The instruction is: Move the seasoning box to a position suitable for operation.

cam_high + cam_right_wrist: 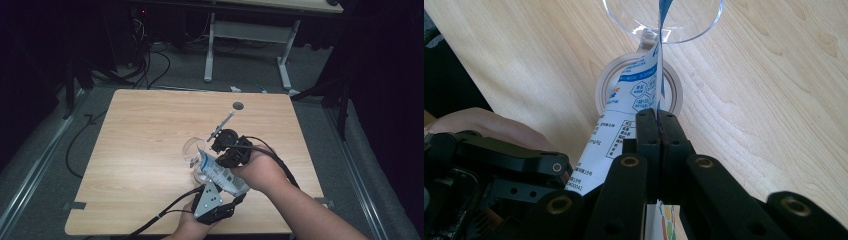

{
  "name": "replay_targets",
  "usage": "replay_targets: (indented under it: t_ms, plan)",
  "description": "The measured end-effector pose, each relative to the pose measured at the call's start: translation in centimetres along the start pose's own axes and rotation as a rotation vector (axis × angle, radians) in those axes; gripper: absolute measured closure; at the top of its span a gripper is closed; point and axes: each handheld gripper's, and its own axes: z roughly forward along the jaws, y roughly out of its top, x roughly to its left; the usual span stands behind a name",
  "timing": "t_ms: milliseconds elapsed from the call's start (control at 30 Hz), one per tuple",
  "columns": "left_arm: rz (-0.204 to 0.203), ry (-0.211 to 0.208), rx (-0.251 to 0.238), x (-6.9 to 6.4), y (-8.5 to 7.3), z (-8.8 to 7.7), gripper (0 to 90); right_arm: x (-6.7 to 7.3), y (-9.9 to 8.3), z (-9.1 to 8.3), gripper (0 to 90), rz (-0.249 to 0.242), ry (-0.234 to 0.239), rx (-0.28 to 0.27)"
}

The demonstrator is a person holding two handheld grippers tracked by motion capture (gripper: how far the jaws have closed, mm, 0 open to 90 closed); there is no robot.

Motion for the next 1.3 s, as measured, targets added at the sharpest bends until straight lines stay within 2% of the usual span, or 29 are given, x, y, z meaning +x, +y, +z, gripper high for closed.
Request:
replay_targets:
  t_ms: [1300]
  plan:
    - [0.022, -0.010, 0.012, -0.48, -0.66, 0.16, 57.3, 0.07, -0.82, 0.10, 90.0, 0.004, 0.003, 0.005]
